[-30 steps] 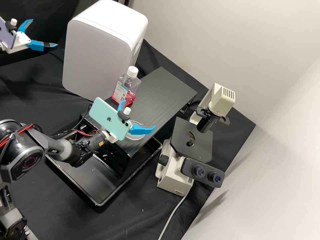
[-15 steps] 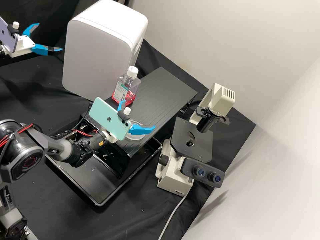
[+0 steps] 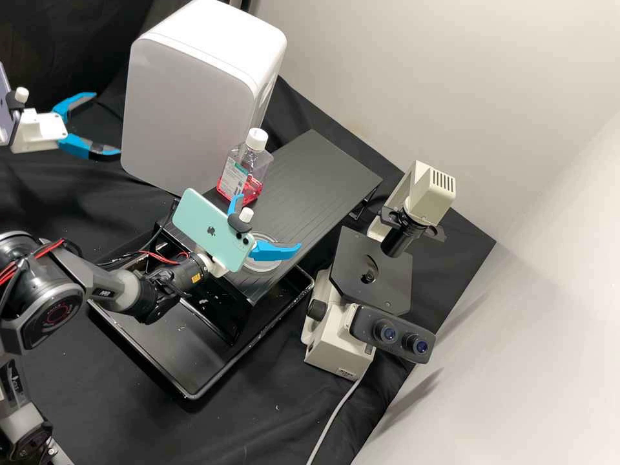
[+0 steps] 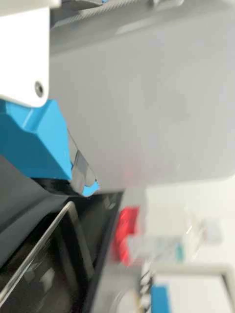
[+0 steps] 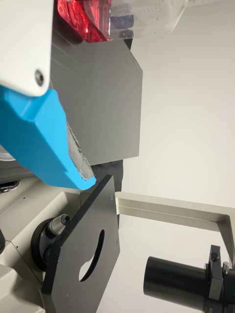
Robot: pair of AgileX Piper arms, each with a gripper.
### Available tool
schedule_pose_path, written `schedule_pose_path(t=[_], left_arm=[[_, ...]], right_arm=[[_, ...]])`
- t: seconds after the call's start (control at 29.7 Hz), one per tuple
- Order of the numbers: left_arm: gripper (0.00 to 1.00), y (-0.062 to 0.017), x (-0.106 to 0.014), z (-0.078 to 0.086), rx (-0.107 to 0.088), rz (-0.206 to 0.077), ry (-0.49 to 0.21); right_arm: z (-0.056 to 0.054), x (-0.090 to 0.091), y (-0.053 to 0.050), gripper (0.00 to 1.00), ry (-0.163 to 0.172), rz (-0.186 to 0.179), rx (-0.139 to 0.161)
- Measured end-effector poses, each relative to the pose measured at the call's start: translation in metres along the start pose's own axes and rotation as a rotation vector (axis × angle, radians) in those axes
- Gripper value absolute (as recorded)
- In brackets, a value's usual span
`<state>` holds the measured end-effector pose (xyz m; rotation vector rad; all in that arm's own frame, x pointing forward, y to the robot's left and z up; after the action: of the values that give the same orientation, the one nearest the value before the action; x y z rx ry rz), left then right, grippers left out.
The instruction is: Place the lid on the petri dish
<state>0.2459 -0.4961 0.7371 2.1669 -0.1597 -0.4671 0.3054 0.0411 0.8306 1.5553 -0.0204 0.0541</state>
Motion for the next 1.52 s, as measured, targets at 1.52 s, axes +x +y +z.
schedule_pose_path(t=[1.52], left_arm=[[1.00, -0.0425, -0.034, 0.055, -0.045, -0.241, -0.378]], right_arm=[[0.000, 0.000, 0.000, 1.00, 0.001, -0.001, -0.001]])
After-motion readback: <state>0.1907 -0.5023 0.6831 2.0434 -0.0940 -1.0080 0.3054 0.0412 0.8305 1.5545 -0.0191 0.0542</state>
